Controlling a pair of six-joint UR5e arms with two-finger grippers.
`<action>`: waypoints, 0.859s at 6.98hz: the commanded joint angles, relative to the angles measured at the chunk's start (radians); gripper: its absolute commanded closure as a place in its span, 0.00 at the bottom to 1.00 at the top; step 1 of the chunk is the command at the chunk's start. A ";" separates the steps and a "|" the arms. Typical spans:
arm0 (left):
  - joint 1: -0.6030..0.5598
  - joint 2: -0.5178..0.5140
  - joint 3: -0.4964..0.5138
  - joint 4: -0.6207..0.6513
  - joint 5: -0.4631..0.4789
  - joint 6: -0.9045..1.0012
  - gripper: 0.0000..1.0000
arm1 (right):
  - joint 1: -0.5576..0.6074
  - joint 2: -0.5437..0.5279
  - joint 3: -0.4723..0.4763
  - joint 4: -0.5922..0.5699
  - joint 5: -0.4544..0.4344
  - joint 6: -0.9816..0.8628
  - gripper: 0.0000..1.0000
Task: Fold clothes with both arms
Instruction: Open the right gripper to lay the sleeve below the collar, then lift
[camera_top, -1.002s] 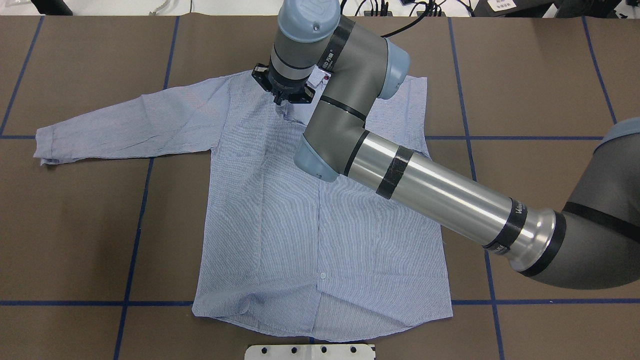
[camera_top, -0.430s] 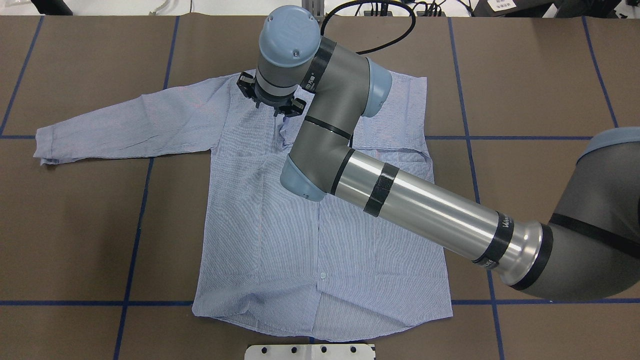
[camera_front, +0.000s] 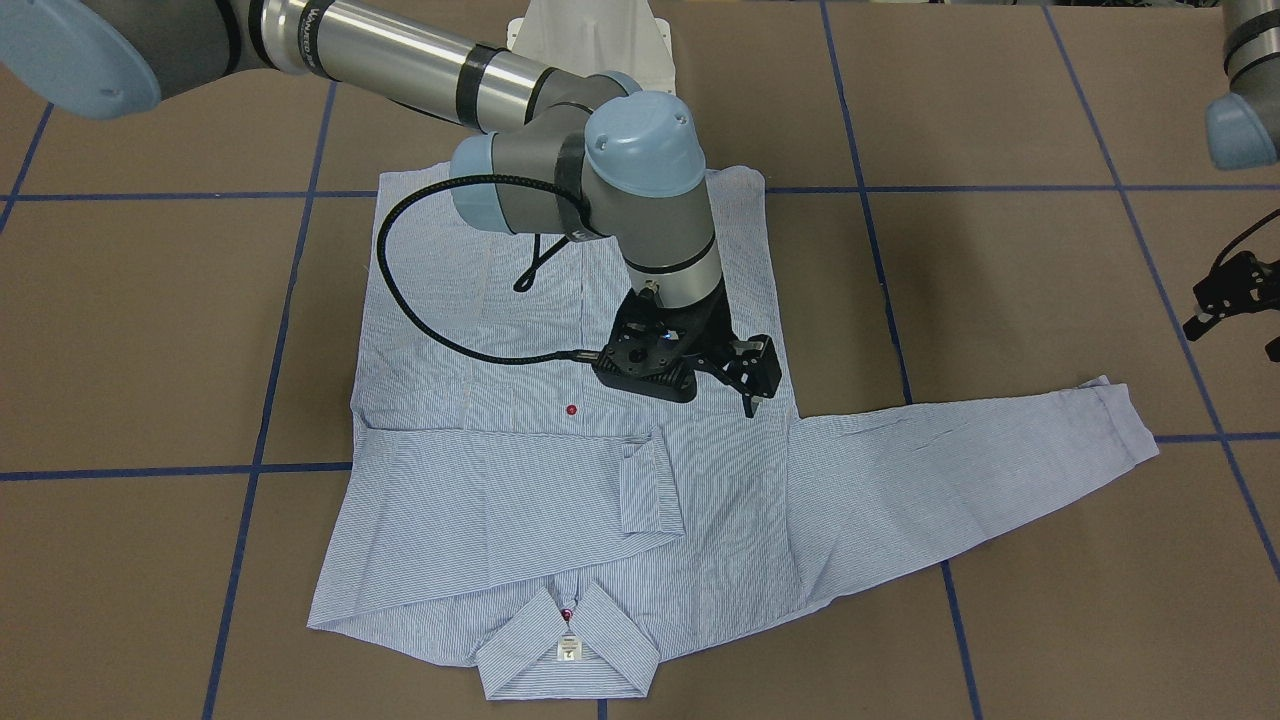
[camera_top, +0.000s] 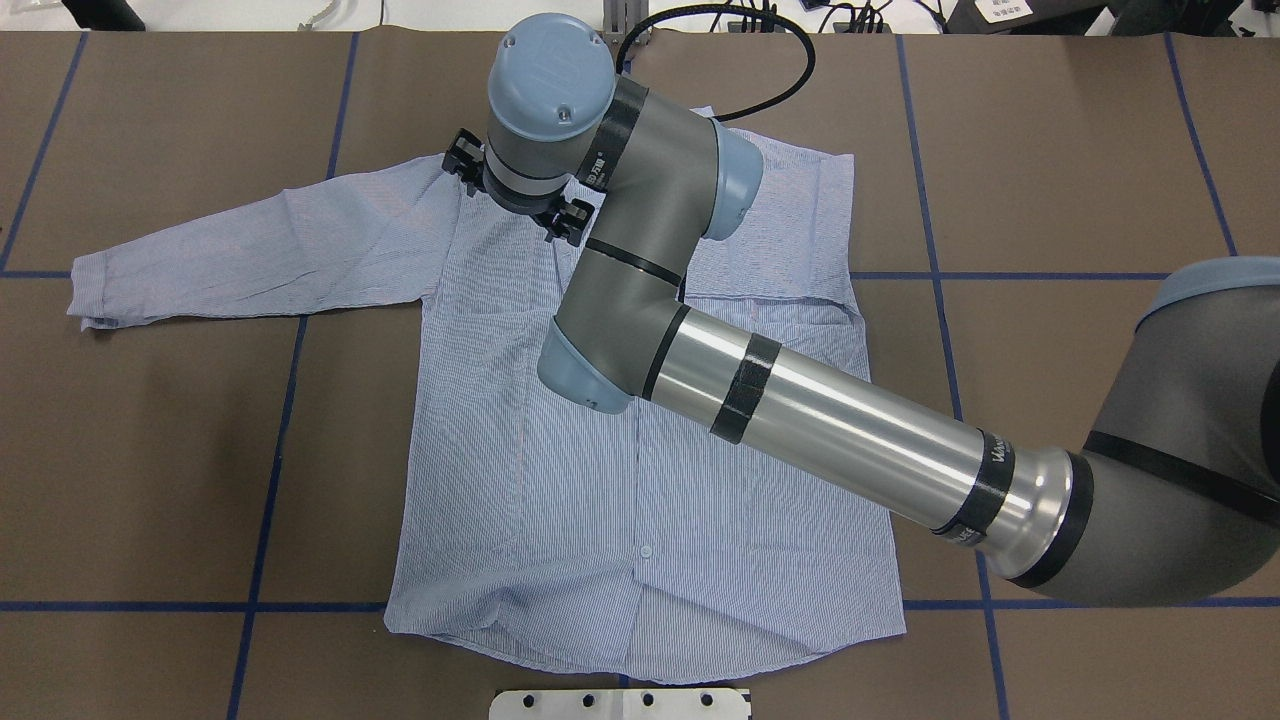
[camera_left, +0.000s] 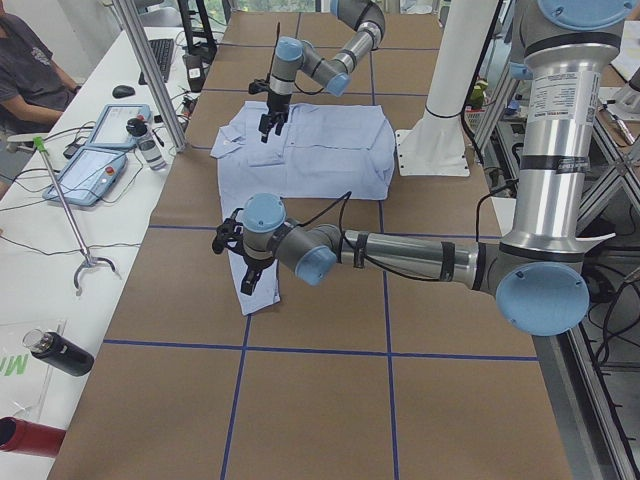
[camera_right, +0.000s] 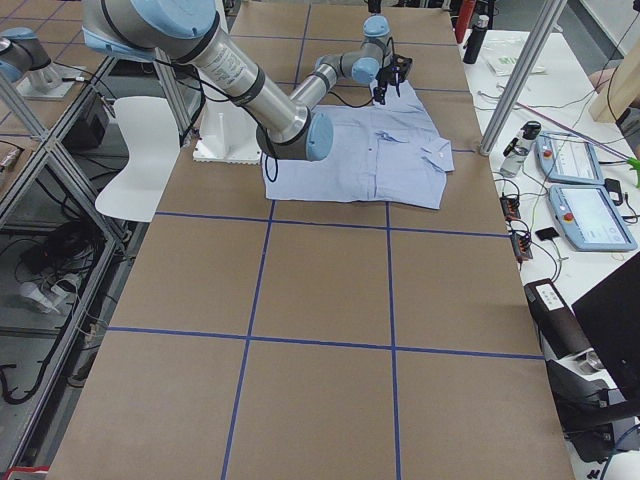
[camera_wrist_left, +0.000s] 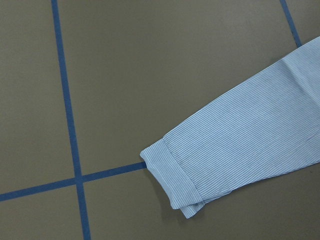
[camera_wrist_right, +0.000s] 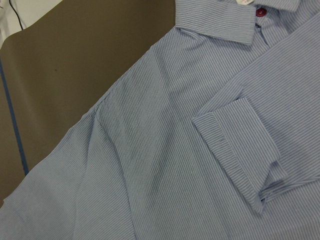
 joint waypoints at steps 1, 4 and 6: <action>0.003 -0.130 0.243 -0.049 -0.003 -0.009 0.01 | 0.052 -0.150 0.132 0.001 0.069 0.003 0.01; 0.011 -0.171 0.327 -0.054 -0.070 -0.204 0.01 | 0.087 -0.350 0.319 0.006 0.075 -0.004 0.00; 0.040 -0.159 0.363 -0.058 -0.109 -0.266 0.13 | 0.103 -0.413 0.383 0.010 0.077 -0.006 0.01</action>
